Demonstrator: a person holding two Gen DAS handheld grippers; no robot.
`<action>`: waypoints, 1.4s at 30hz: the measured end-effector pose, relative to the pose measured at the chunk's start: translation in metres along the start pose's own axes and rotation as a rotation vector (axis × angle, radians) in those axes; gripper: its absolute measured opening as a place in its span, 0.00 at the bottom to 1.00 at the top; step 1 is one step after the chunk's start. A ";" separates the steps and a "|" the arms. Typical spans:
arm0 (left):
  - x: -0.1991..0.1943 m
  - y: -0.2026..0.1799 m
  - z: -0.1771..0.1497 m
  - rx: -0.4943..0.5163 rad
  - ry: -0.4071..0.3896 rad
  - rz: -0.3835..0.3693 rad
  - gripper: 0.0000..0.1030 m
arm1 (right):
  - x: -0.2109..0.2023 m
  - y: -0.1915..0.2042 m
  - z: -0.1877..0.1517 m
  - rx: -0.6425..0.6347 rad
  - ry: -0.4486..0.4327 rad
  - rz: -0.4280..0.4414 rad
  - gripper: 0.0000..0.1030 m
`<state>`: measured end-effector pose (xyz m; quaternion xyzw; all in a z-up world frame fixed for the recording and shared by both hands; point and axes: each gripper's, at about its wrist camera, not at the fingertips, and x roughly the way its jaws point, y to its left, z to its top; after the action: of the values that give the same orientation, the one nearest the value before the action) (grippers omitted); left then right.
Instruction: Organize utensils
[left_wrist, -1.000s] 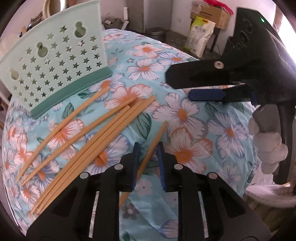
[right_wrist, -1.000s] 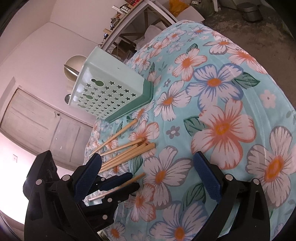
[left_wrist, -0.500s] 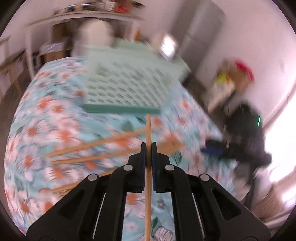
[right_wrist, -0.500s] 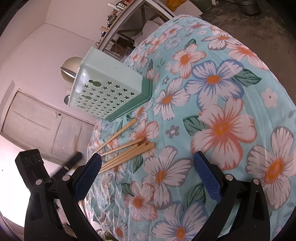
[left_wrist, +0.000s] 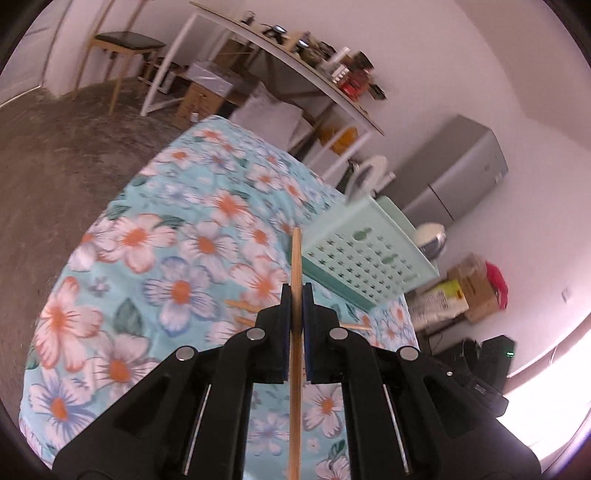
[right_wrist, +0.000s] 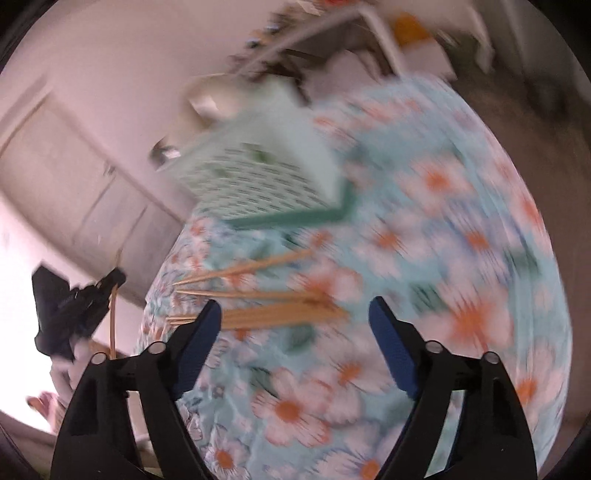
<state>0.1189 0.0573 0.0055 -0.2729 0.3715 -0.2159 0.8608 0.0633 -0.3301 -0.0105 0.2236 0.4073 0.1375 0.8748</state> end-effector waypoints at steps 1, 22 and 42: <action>-0.001 0.003 0.000 -0.007 -0.005 0.004 0.05 | 0.004 0.020 0.005 -0.085 -0.008 -0.010 0.76; 0.001 0.061 0.009 -0.096 -0.059 0.036 0.05 | 0.170 0.191 0.013 -0.928 0.310 -0.024 0.17; 0.011 0.071 0.015 -0.099 -0.054 0.032 0.05 | 0.213 0.207 0.008 -0.996 0.404 0.006 0.07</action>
<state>0.1494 0.1094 -0.0364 -0.3151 0.3626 -0.1760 0.8592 0.1911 -0.0635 -0.0404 -0.2484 0.4522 0.3568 0.7788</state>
